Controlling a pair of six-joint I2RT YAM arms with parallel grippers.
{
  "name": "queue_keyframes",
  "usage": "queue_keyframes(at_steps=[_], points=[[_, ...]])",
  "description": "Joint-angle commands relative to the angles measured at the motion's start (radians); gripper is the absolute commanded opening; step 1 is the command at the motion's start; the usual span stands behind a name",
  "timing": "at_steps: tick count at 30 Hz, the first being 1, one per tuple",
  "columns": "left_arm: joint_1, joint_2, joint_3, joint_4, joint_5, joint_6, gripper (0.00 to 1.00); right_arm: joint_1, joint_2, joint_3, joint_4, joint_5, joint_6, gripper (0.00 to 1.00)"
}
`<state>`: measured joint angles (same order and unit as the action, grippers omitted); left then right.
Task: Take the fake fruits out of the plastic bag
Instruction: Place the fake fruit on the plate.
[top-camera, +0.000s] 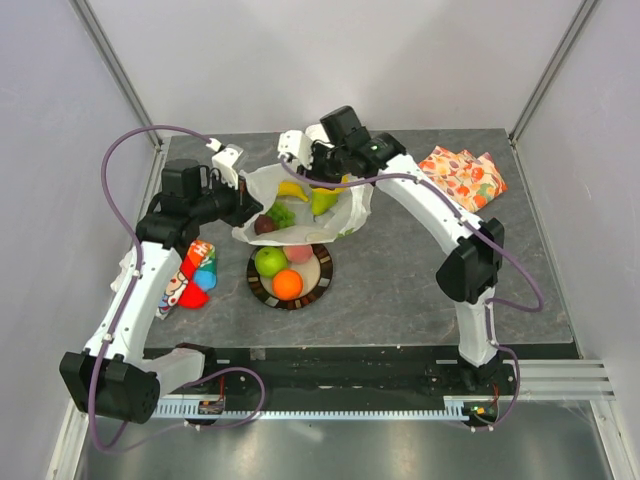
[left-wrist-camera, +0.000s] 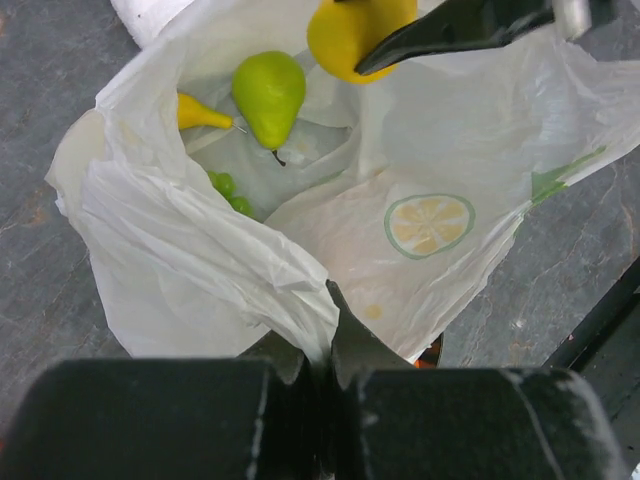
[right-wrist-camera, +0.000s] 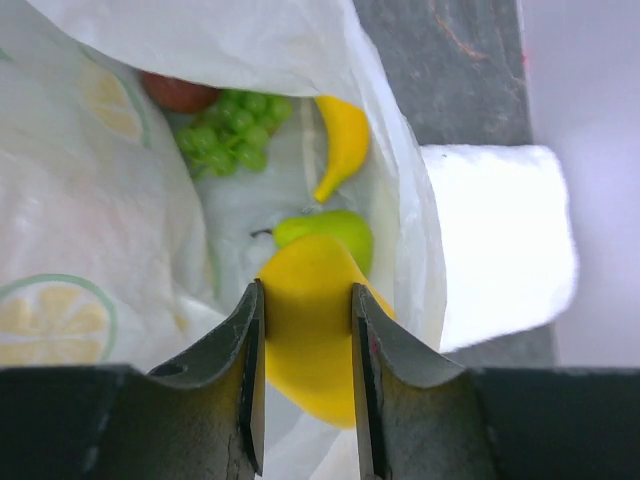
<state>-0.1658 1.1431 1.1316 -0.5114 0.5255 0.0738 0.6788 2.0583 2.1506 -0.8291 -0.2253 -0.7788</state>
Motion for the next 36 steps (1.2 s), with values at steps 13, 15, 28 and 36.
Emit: queue_keyframes(at_steps=[13, 15, 28, 36], points=[[0.006, 0.136, 0.161, 0.09, -0.015, -0.066, 0.02, 0.222, -0.423, -0.34, 0.137, -0.424, 0.256, 0.01], [0.006, 0.15, 0.194, 0.091, -0.015, -0.066, 0.02, 0.238, -0.447, -0.403, 0.093, -0.445, 0.218, 0.01], [0.006, 0.167, 0.329, 0.103, 0.041, -0.147, 0.02, 0.309, -0.405, -0.572, -0.033, -0.295, -0.149, 0.0], [0.006, 0.141, 0.284, 0.12, 0.059, -0.17, 0.02, 0.312, -0.362, -0.721, -0.018, -0.201, -0.43, 0.0]])
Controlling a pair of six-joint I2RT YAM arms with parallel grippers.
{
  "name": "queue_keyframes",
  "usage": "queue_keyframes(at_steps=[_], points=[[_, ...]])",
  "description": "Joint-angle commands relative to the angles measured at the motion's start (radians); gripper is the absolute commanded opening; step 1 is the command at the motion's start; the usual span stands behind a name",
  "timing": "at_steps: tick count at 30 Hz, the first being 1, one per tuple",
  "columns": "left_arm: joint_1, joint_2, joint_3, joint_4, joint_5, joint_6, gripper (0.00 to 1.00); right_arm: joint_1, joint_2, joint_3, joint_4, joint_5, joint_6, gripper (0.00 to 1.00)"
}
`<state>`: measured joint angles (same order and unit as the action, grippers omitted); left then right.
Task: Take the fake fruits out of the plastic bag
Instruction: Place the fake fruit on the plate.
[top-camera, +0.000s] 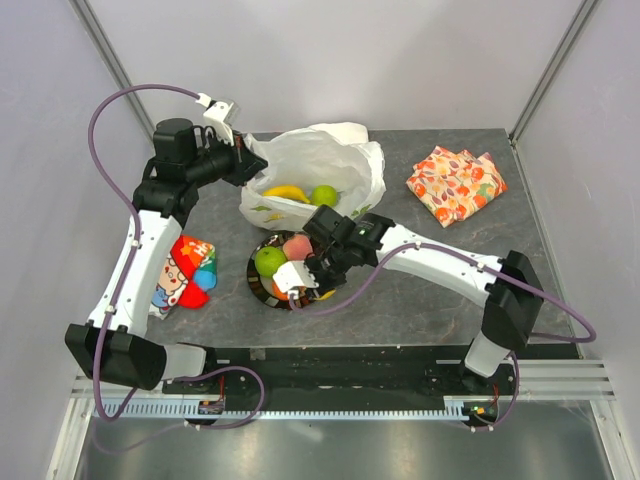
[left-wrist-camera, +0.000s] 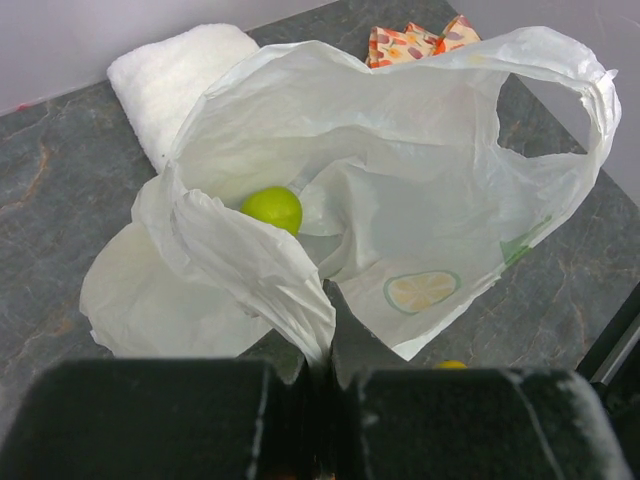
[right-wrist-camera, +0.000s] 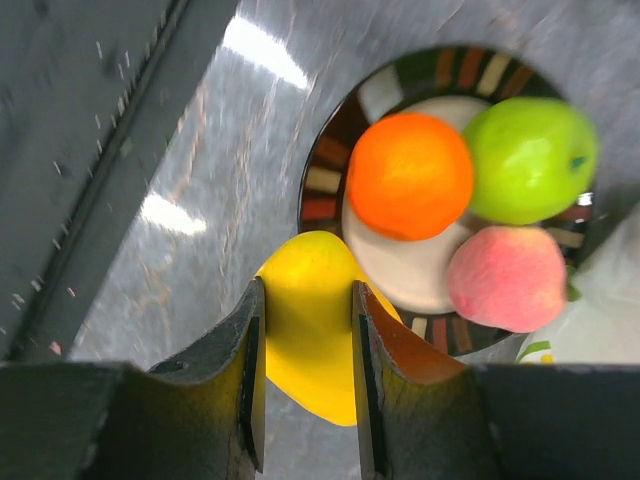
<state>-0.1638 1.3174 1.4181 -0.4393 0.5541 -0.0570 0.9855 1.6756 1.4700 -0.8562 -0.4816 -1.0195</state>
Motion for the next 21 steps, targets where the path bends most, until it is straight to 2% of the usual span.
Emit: queue_keyframes(at_steps=[1, 5, 14, 17, 19, 21], points=[[0.004, -0.032, -0.004, 0.051, 0.032, -0.038, 0.02, 0.005, 0.026, -0.048, 0.017, 0.069, -0.223, 0.0], [0.004, -0.024, -0.001, 0.051, 0.03, -0.038, 0.02, 0.005, 0.039, -0.117, 0.106, 0.139, -0.278, 0.0], [0.004, -0.018, -0.01, 0.047, 0.024, -0.029, 0.02, 0.007, 0.049, -0.18, 0.262, 0.152, -0.369, 0.01], [0.004, -0.015, -0.013, 0.045, 0.023, -0.029, 0.02, 0.007, 0.064, -0.177, 0.266, 0.152, -0.381, 0.01], [0.004, -0.014, -0.016, 0.045, 0.024, -0.029, 0.02, 0.008, 0.072, -0.183, 0.266, 0.149, -0.399, 0.04], [0.004, -0.018, -0.022, 0.045, 0.021, -0.029, 0.02, 0.008, 0.087, -0.194, 0.263, 0.153, -0.421, 0.11]])
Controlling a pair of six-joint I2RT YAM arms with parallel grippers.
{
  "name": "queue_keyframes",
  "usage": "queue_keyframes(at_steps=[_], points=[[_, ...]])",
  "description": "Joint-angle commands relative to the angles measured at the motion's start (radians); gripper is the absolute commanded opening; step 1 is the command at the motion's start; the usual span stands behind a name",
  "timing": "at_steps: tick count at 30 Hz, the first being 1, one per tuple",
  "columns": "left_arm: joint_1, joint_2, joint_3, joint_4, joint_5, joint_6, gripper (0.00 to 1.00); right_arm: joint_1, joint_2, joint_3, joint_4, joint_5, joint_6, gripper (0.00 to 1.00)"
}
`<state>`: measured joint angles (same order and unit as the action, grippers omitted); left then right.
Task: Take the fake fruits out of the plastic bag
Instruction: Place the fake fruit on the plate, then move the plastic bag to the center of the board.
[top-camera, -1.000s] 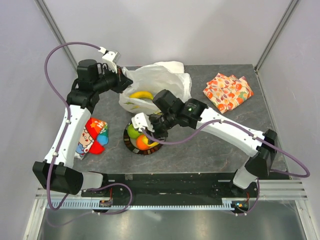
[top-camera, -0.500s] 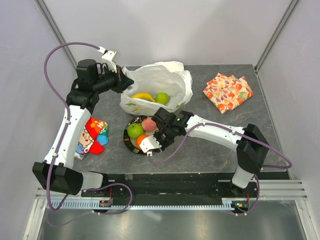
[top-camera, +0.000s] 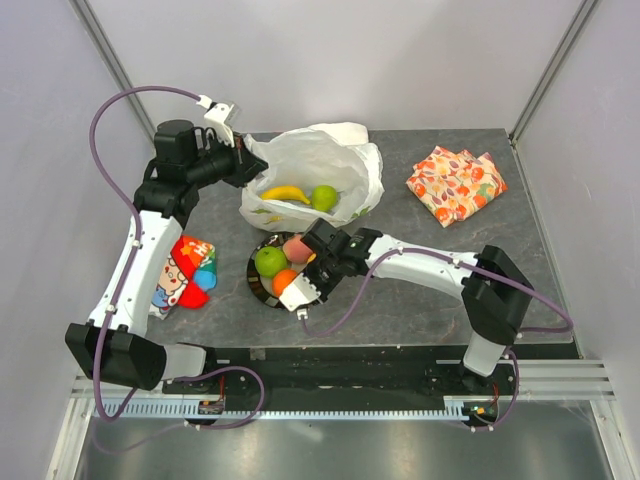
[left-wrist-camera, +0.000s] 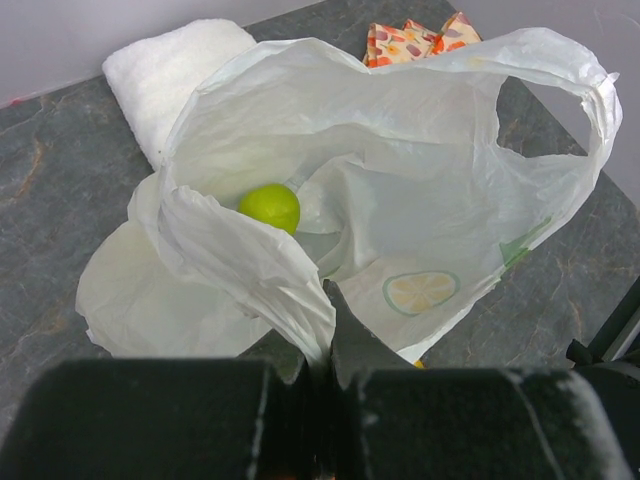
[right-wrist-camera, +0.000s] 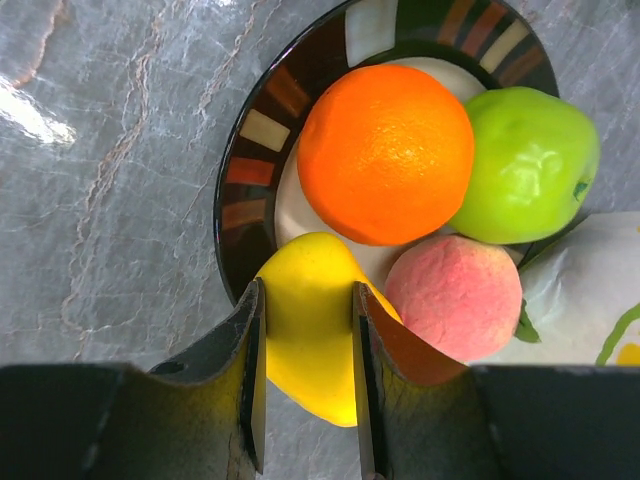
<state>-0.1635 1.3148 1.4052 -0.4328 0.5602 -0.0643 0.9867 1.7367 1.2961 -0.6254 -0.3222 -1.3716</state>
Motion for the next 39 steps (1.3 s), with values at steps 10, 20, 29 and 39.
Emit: queue_keyframes(at_steps=[10, 20, 29, 39], points=[[0.004, -0.008, -0.011, 0.042, 0.023, -0.026, 0.02, 0.007, -0.011, -0.037, 0.038, 0.023, -0.064, 0.58], [0.004, 0.015, 0.009, 0.063, 0.055, -0.049, 0.02, 0.006, -0.124, -0.008, 0.029, 0.058, 0.028, 0.68], [0.002, 0.015, -0.02, 0.039, 0.063, -0.058, 0.02, -0.13, -0.224, 0.213, 0.003, 0.008, 0.257, 0.62], [0.001, -0.084, -0.152, -0.026, 0.044, 0.037, 0.02, -0.243, 0.089, 0.425, 0.155, 0.122, 0.427, 0.32]])
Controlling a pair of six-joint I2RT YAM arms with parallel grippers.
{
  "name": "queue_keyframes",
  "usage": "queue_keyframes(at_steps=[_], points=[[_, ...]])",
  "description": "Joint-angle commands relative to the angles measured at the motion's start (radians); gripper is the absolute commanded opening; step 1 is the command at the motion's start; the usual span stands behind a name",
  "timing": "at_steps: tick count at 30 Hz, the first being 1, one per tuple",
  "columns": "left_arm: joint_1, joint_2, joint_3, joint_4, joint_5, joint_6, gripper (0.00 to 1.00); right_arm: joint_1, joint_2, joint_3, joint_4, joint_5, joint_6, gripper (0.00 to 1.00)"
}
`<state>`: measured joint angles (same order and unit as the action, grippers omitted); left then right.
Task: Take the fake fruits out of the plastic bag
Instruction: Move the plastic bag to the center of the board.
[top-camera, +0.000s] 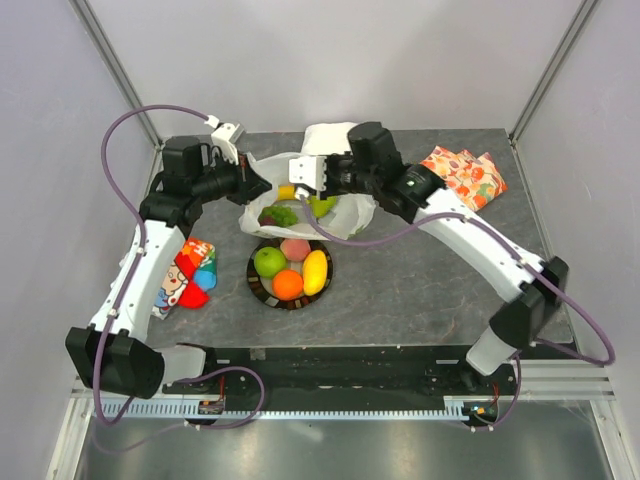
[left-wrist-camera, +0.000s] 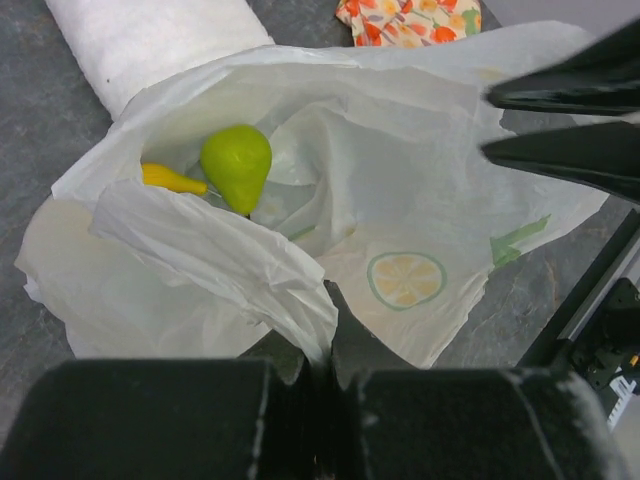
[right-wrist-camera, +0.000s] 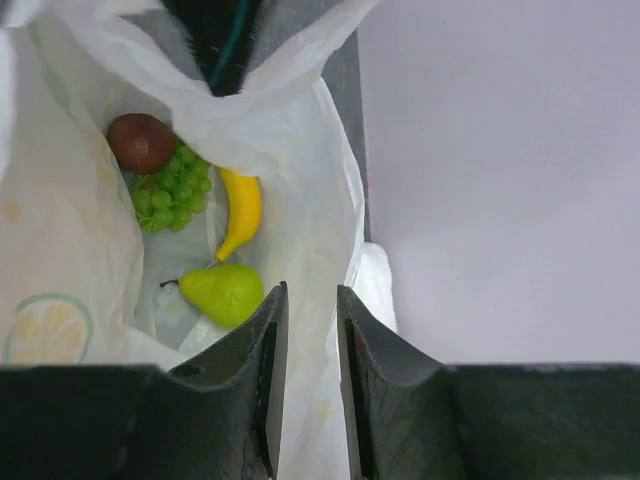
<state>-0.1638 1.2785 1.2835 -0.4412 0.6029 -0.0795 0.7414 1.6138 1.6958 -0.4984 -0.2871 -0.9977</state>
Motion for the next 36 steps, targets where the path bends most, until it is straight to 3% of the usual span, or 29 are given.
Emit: queue_keyframes(at_steps=[1, 6, 9, 14, 21, 26, 31, 34, 36], points=[[0.001, -0.051, -0.038, -0.017, 0.0, 0.055, 0.02, -0.011, 0.254, 0.048, 0.008, 0.109, 0.053, 0.3], [-0.025, 0.031, 0.011, 0.001, -0.025, 0.121, 0.02, -0.097, 0.478, 0.217, -0.058, 0.28, 0.094, 0.27], [-0.049, 0.134, 0.115, 0.015, -0.042, 0.118, 0.02, -0.177, 0.485, 0.251, -0.097, 0.371, 0.152, 0.25], [-0.115, 0.287, 0.322, 0.021, -0.055, 0.104, 0.02, -0.299, 0.361, 0.131, -0.112, 0.445, 0.168, 0.25], [-0.261, 0.398, 0.47, 0.024, -0.065, 0.109, 0.02, -0.378, 0.014, -0.226, -0.146, 0.491, 0.146, 0.27], [-0.329, 0.343, 0.42, -0.027, -0.034, 0.118, 0.02, -0.378, -0.204, -0.36, -0.294, 0.465, 0.151, 0.27], [-0.362, 0.309, 0.372, -0.031, -0.061, 0.121, 0.02, -0.379, -0.382, -0.386, -0.459, 0.376, 0.146, 0.29], [-0.368, 0.326, 0.332, -0.033, -0.055, 0.089, 0.02, -0.381, -0.443, -0.413, -0.418, 0.157, 0.122, 0.45], [-0.379, 0.325, 0.31, -0.022, -0.058, 0.063, 0.02, -0.381, -0.439, -0.418, -0.355, 0.031, 0.149, 0.5]])
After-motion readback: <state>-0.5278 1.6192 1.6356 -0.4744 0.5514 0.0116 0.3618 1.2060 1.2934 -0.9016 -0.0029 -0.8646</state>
